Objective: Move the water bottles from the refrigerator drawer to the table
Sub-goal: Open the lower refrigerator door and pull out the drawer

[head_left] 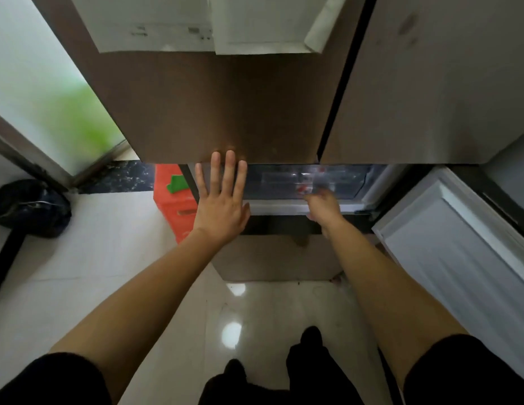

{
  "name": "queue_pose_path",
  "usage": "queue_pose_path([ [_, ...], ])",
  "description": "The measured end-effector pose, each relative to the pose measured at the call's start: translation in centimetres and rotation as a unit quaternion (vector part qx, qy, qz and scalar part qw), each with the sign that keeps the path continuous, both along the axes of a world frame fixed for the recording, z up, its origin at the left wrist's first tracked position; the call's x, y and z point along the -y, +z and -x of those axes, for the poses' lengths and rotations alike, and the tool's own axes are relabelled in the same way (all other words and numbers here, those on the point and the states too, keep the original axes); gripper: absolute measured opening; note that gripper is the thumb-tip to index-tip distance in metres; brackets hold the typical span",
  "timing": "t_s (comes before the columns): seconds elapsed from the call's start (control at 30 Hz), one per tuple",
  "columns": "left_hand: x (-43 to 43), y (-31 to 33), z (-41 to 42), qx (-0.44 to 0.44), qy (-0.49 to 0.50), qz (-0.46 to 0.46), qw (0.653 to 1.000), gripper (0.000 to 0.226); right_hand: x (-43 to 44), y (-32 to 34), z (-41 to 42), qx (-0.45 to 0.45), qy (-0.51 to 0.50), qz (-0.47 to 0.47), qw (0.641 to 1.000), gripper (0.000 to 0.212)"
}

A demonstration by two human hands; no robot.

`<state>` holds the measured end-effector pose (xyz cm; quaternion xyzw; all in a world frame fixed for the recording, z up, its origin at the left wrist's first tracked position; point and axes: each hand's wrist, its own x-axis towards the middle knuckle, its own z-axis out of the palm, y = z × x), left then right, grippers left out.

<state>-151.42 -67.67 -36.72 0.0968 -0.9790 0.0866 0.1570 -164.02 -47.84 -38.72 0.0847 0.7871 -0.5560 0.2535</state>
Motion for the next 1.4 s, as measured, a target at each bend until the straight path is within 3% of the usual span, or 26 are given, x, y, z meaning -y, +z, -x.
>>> queue_pose_path([
  [0.07,0.1,-0.4,0.1,-0.003,0.004,0.009,1.000,0.098,1.2,-0.6,1.6,0.069,-0.048,0.094,0.992,0.023],
  [0.17,0.4,-0.6,-0.1,-0.016,0.003,0.030,0.999,0.096,3.0,-1.1,3.8,0.144,-0.138,0.236,0.951,0.015],
  [0.37,0.4,-0.3,-0.1,-0.021,0.000,0.060,0.998,0.090,4.6,-1.0,5.9,0.165,-0.209,0.365,0.892,0.019],
  [0.53,0.2,0.2,-0.3,0.017,0.016,0.056,0.998,0.095,4.0,-0.9,5.8,0.172,-0.173,0.366,0.898,0.028],
  [0.63,0.0,0.6,-0.4,0.037,0.021,0.049,0.998,0.099,3.7,-0.6,5.4,0.176,-0.182,0.392,0.884,0.030],
  [0.87,0.6,0.8,-0.5,0.063,0.010,0.042,0.997,0.108,2.8,-0.3,1.7,0.177,-0.207,0.427,0.863,0.021],
  [1.0,0.9,1.0,-0.4,0.095,0.003,0.032,0.995,0.116,2.3,0.3,-0.7,0.169,-0.234,0.439,0.851,0.004],
  [1.17,1.2,1.2,-0.4,0.108,-0.014,0.028,0.994,0.121,1.6,0.5,-3.1,0.165,-0.246,0.428,0.854,0.043],
  [1.3,0.7,0.7,-0.8,0.050,-0.053,0.004,0.997,0.107,1.3,-0.1,-4.9,0.151,-0.247,0.380,0.879,0.068],
  [1.4,0.9,-0.9,-1.3,0.087,-0.084,0.014,0.993,0.093,1.0,-0.7,-6.0,0.156,-0.256,0.334,0.894,0.076],
])
